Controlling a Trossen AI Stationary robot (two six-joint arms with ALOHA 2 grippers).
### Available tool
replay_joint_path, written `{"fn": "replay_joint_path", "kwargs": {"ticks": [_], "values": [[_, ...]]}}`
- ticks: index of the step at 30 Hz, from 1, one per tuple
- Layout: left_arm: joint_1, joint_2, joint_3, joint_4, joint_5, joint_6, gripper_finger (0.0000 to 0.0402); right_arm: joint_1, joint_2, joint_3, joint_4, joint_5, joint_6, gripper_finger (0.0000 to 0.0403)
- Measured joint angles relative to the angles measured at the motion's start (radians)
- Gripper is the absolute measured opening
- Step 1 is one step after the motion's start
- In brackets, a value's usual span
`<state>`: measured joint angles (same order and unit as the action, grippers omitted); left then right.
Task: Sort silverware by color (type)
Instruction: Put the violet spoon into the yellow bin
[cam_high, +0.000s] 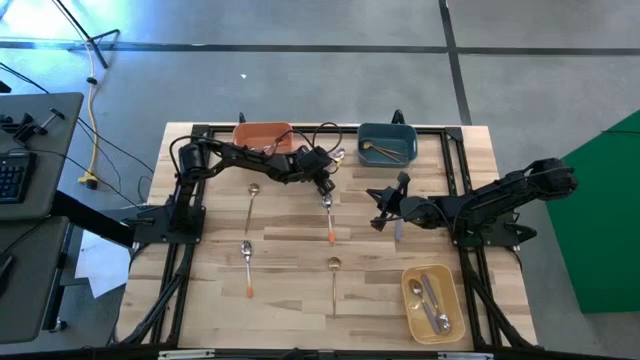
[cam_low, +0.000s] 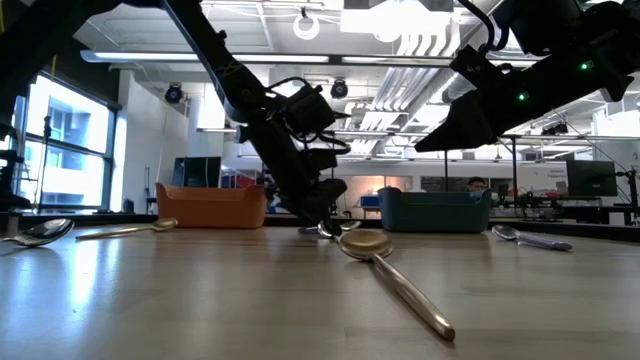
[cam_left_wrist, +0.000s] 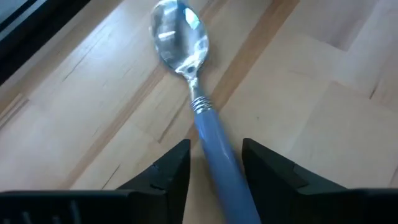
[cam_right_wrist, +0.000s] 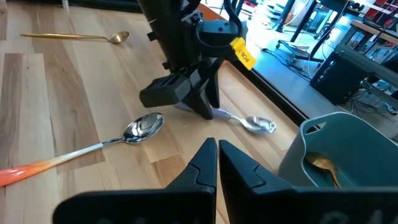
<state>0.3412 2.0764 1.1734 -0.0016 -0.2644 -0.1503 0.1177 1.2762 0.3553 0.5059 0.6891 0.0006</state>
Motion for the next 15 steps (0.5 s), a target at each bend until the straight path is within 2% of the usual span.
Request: {"fn": "replay_joint_path", "kwargs": {"ticks": [10,15], "values": [[-0.003,0.000,0.000,-0.026,0.008,0.135,0.0032,0.000,0.000,0.000,-0.001,0.000,0.000,0.0000],[-0.002,-0.024,-0.003,-0.048,-0.034,0.171,0.0014,0.000,0.000,0.000,-0.001,0.000,0.000,0.0000]]}}
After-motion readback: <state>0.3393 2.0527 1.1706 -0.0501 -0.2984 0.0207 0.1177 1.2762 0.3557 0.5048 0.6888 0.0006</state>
